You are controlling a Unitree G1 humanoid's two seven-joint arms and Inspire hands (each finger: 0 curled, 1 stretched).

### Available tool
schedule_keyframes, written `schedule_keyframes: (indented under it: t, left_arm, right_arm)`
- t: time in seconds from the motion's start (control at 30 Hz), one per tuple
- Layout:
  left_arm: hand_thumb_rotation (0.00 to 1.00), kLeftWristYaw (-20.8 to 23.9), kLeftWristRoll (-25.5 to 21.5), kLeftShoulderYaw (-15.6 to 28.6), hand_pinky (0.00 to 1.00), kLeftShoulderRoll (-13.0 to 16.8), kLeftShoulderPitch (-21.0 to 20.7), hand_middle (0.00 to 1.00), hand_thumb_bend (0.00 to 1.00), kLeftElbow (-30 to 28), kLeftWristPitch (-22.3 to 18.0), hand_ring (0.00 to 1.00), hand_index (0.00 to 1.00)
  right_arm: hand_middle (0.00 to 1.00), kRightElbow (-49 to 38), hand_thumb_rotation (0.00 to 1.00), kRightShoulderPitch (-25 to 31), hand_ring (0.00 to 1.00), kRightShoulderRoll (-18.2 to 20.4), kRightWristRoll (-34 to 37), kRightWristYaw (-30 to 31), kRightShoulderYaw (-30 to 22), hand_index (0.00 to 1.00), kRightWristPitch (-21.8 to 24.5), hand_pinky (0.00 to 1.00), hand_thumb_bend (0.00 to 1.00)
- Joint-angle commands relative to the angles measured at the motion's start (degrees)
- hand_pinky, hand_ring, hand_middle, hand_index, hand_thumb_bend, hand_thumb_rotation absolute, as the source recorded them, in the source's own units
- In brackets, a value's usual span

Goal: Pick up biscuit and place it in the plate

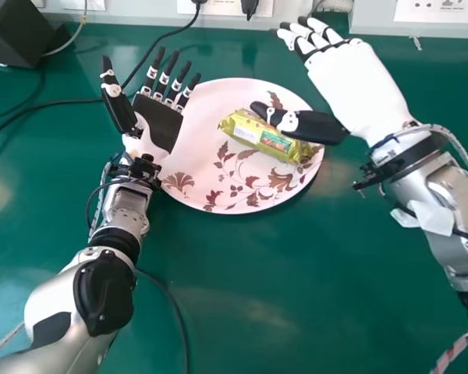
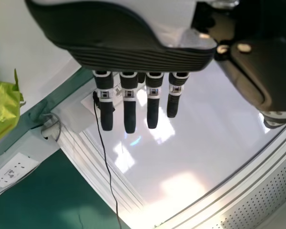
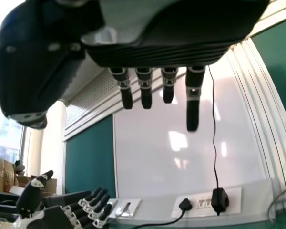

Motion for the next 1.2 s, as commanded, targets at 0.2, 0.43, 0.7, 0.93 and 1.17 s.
schedule_keyframes:
  t: [0.2,0.43,0.7,0.93,1.17]
  left_arm:
    - [0.48,-1.1,-0.8,0.5,0.73,-0.7,1.8,0.87,0.91,0.9,0.3,0.8,0.94]
    - [0.45,-1.2,-1.3,0.8,0.73,-0.8,1.6,0.86,0.9,0.9,1.1,0.79,0.93]
    - [0.46,-0.1,-0.4,0.1,0.7,-0.8,1.7,0.85,0.9,0.8,0.0,0.78,0.93]
    - [0.42,0.2,0.0,-0.1,0.71,-0.7,1.7,0.86,0.89,0.9,-0.4,0.79,0.93]
    - [0.39,0.1,-0.1,0.0,0.73,-0.6,1.7,0.88,0.88,1.0,-0.1,0.82,0.94]
  right_arm:
    - [1.0,-3.4,0.95,3.2,1.0,-0.1,1.0,-0.5,-3.1,1.0,0.3,0.99,0.82]
    - [1.0,-5.7,0.93,5.0,1.0,0.1,1.8,-0.4,-4.6,1.0,0.8,1.0,0.83]
    - [1.0,-6.8,0.95,6.1,1.0,0.2,3.4,-1.0,-6.1,1.0,0.0,1.0,0.83]
    - [1.0,-8.1,0.96,7.7,1.0,0.6,7.4,-0.4,-8.4,1.0,-0.9,1.0,0.83]
    - [1.0,-9.5,0.96,10.0,1.0,1.1,11.8,0.4,-10.7,1.0,-1.3,1.0,0.84]
